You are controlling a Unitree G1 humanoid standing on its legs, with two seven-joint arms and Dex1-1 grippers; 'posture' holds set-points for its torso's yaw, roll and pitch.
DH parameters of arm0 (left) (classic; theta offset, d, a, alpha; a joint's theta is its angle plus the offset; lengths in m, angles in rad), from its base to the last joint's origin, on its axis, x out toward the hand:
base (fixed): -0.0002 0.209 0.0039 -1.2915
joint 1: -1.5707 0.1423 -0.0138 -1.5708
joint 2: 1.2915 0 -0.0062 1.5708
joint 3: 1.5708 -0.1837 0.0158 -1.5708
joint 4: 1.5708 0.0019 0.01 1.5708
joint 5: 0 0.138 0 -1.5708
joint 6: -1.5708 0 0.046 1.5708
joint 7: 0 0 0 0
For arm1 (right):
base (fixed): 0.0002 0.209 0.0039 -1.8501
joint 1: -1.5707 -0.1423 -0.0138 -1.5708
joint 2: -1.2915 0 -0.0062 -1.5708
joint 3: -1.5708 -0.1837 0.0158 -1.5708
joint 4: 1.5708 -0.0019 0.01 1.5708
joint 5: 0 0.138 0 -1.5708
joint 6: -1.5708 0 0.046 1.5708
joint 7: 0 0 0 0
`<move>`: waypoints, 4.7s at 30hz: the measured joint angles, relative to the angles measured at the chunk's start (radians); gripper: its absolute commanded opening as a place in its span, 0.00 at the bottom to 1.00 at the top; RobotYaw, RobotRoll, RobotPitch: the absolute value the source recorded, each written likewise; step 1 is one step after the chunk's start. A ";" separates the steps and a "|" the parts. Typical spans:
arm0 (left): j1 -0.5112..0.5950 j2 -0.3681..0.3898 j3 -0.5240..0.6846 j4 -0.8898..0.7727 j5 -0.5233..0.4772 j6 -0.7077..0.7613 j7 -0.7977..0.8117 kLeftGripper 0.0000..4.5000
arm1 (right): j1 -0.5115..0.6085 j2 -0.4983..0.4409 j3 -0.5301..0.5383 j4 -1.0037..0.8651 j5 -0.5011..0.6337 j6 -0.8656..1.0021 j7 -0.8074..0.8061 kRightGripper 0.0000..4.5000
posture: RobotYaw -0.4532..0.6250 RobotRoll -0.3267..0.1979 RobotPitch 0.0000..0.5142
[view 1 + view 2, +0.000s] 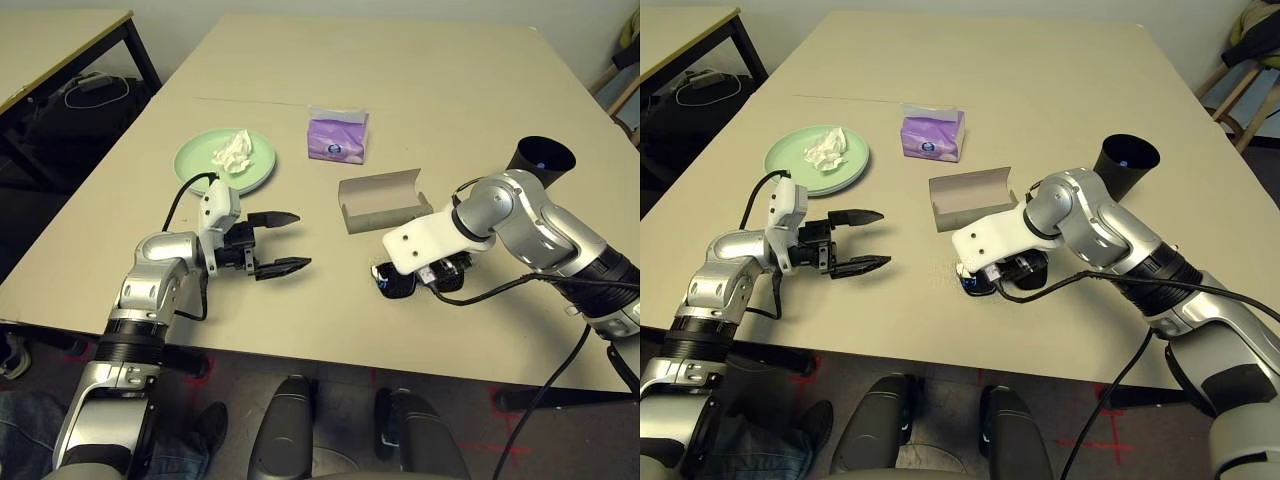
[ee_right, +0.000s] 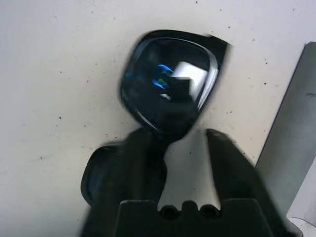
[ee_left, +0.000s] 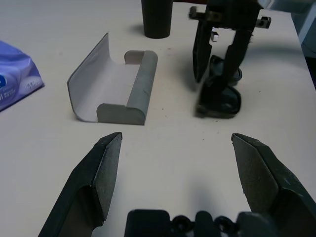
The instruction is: Organize and tidy the items on the table.
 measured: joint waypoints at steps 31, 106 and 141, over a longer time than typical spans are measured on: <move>0.004 0.008 -0.011 -0.011 -0.015 0.010 -0.018 1.00 | -0.176 0.038 -0.120 0.100 0.070 0.035 -0.031 0.09 | 0.65 0.62 0.20; -0.020 -0.027 0.003 -0.076 -0.069 0.012 0.112 1.00 | -0.228 0.258 -0.083 0.526 -0.248 -0.208 -0.362 0.09 | 0.69 0.62 0.22; -0.020 -0.028 0.003 -0.075 -0.069 0.011 0.114 1.00 | -0.229 0.259 -0.160 0.488 -0.176 -0.074 -0.348 0.99 | 0.64 0.62 0.20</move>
